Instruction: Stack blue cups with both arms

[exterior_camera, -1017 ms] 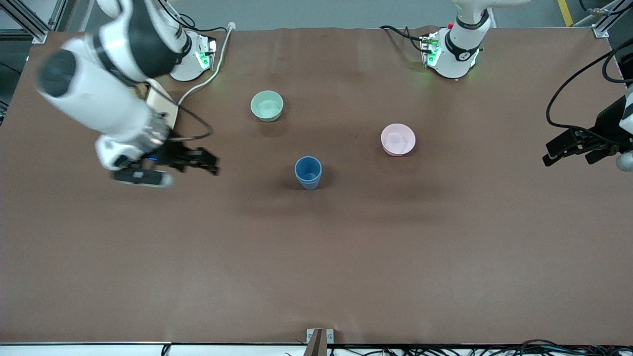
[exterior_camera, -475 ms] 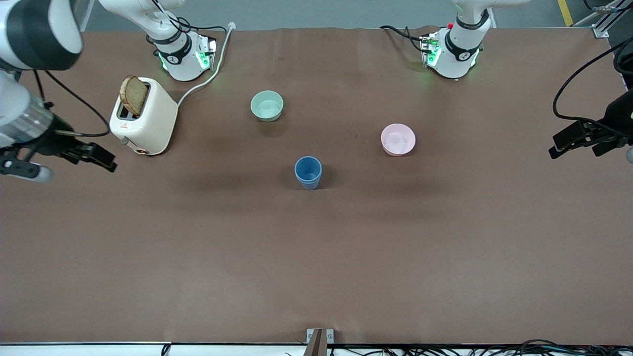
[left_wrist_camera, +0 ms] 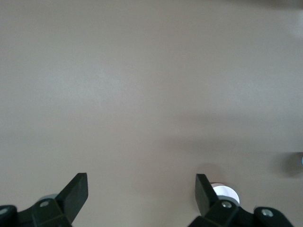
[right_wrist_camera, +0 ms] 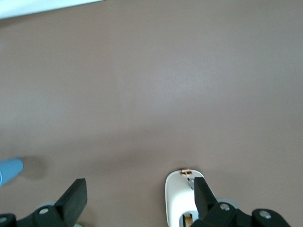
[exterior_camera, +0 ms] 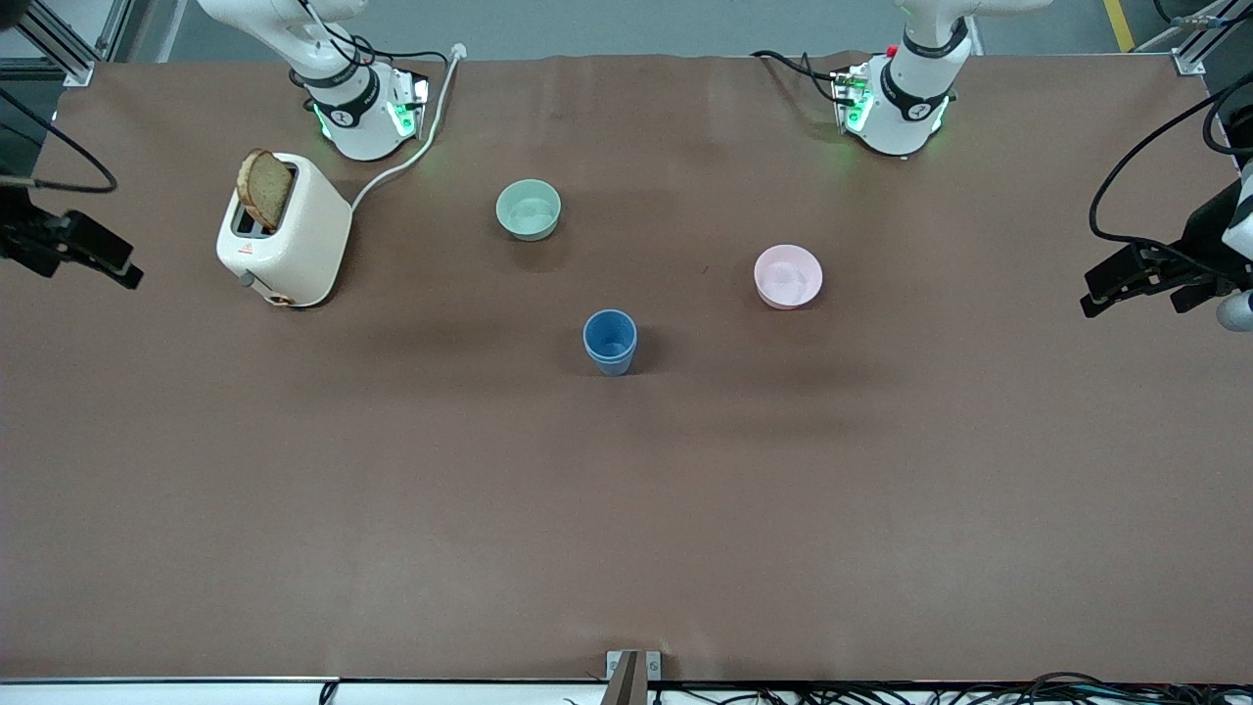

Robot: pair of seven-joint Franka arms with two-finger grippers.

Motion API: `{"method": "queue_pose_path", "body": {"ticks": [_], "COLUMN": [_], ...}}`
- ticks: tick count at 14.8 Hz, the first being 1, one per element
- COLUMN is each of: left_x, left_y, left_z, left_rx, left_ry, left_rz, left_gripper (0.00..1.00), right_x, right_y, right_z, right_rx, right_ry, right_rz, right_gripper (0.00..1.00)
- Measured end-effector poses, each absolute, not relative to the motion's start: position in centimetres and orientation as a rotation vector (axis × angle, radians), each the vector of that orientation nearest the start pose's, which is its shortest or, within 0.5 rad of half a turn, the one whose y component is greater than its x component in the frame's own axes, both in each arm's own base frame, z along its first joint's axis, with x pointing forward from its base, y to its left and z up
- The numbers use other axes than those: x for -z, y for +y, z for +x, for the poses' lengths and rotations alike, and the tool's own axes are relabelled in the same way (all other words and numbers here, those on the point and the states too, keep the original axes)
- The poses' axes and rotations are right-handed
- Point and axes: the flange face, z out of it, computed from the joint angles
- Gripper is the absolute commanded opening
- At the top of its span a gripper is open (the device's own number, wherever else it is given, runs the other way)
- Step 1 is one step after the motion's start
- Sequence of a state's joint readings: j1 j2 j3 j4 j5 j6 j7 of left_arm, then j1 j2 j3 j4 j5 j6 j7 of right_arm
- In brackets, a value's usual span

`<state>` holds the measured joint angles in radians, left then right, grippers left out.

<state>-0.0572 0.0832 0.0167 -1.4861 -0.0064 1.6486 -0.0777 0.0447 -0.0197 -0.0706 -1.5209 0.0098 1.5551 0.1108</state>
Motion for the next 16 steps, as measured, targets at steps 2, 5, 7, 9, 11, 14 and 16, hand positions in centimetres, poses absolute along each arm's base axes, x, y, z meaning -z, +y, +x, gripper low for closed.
{"method": "queue_pose_path", "body": {"ticks": [2,5,7,9,11,14,16], "left_x": [-62.5,-62.4,-62.4,-62.4,-62.1,-62.0,-62.2], "left_y": [-2.2,-2.2,-2.4,-2.8,-3.0,-2.9,-2.9], "left_z": [58.8,58.8,58.8,58.7,58.4,58.2,58.2], "left_rx": [0.124,0.120,0.118,0.114,0.059,0.038,0.045], "left_ry": [-0.066,-0.067,-0.061,-0.051,-0.051,-0.055,-0.055], "left_rz": [-3.148,-3.148,-3.148,-3.148,-3.148,-3.147,-3.148], "left_gripper": [1.00,1.00,1.00,1.00,1.00,1.00,1.00], "right_x": [-66.4,-66.4,-66.4,-66.5,-66.6,-66.6,-66.7], "right_y": [-1.2,-1.1,-1.1,-1.4,-2.2,-2.6,-2.6], "right_z": [53.7,52.5,52.2,52.2,52.3,52.4,52.6], "right_rx": [-0.011,-0.138,-0.158,-0.155,-0.134,-0.117,-0.099], "right_ry": [0.135,0.065,0.030,0.020,0.011,0.001,0.001], "right_rz": [-3.127,-3.126,-3.124,-3.123,-3.123,-3.123,-3.124], "right_gripper": [1.00,1.00,1.00,1.00,1.00,1.00,1.00]}}
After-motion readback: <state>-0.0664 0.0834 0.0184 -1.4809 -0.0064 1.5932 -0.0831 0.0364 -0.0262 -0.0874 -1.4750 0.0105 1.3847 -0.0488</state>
